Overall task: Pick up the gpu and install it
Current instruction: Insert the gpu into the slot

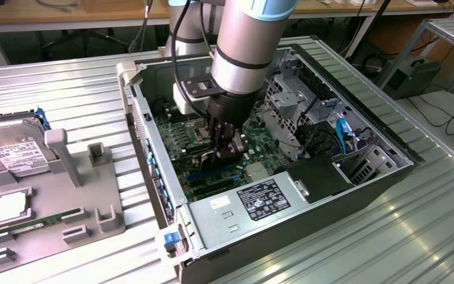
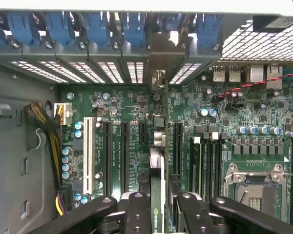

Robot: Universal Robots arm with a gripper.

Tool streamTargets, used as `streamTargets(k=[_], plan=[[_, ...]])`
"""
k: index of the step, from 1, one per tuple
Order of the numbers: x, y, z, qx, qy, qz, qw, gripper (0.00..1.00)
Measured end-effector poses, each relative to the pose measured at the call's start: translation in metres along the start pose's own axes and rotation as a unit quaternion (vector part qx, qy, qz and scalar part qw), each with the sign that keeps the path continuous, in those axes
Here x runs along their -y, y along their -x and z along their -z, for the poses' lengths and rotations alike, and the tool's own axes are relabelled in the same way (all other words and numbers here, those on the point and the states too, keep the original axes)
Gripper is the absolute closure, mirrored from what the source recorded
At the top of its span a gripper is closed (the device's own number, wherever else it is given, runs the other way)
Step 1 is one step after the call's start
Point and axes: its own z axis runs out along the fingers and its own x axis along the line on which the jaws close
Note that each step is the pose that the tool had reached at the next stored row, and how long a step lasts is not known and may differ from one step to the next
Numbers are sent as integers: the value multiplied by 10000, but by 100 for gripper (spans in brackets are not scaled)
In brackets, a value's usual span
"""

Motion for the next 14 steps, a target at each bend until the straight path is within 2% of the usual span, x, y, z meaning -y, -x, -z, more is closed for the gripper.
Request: streamTargets(k=[7, 11, 12, 13, 14], plan=[[2, -2, -81, 5, 1, -12, 10000, 74], [2, -2, -89, 9, -1, -12, 10000, 73], [2, -2, -86, 7, 0, -12, 10000, 67], [1, -2, -76, 7, 1, -12, 10000, 67], [-1, -1, -51, 13, 0, -12, 10000, 60]])
